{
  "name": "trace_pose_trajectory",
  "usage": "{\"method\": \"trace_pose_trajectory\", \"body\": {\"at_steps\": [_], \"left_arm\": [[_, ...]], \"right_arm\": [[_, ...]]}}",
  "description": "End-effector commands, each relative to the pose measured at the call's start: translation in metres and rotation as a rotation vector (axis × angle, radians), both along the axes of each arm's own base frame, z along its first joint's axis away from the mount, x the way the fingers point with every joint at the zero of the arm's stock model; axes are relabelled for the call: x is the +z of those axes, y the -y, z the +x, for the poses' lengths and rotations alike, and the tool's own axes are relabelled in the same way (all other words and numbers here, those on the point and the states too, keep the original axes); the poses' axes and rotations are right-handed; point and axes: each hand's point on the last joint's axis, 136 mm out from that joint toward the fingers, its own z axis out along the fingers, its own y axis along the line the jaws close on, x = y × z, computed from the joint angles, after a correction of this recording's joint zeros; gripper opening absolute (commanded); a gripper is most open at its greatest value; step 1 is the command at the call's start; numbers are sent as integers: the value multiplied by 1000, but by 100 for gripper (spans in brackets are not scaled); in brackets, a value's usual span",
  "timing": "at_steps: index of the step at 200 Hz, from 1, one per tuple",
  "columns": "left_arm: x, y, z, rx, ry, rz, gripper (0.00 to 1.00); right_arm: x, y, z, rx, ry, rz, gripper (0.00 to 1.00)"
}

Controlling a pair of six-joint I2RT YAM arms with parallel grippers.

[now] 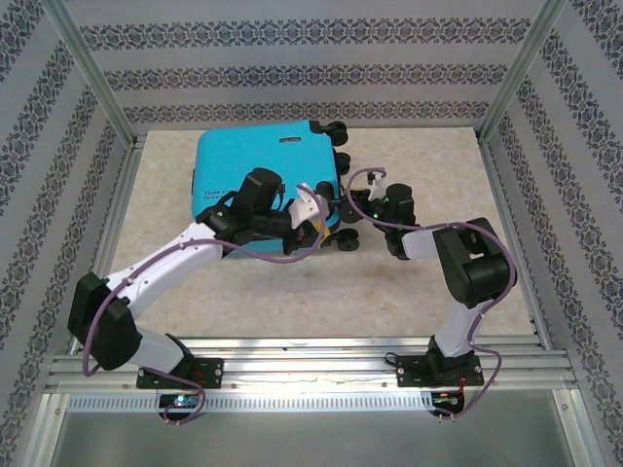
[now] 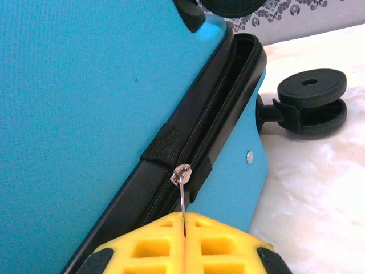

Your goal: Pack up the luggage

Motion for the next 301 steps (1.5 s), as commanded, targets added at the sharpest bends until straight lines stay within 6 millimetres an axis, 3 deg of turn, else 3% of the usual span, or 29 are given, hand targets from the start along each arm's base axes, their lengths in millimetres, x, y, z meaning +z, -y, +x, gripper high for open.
{"method": "trace_pose_trajectory", "body": {"at_steps": [1,20,64,94,138,176,203,220,235,273,301], "left_arm": [[3,-25,29,296,18,6,12],[-13,-58,43,529,-31,34,12],[-40,-120,38,817,-128,65,13],[-53,-170,47,1031,-182,78,13],[-68,-215,65,1173,-242,-42,13],[-72,-256,99,1272,-218,-89,13],[-73,-284,124,1322,-221,-123,11],[-66,-290,135,1324,-232,-136,9],[-56,-281,136,1288,-253,-165,10],[-32,-256,112,1268,-350,-191,19],[-8,-218,83,1212,-283,-144,45]], "right_arm": [[23,-9,-15,55,92,0,0],[24,-16,-26,73,102,-13,0],[22,-33,-49,119,99,-15,0],[15,-45,-65,130,95,-40,0],[8,-65,-84,167,87,-63,0],[10,-90,-96,234,105,-64,0],[13,-100,-91,252,114,-64,0],[14,-103,-86,252,120,-78,0],[12,-103,-79,247,120,-88,0],[12,-99,-68,252,113,-71,0],[12,-94,-62,247,101,-61,0]]}}
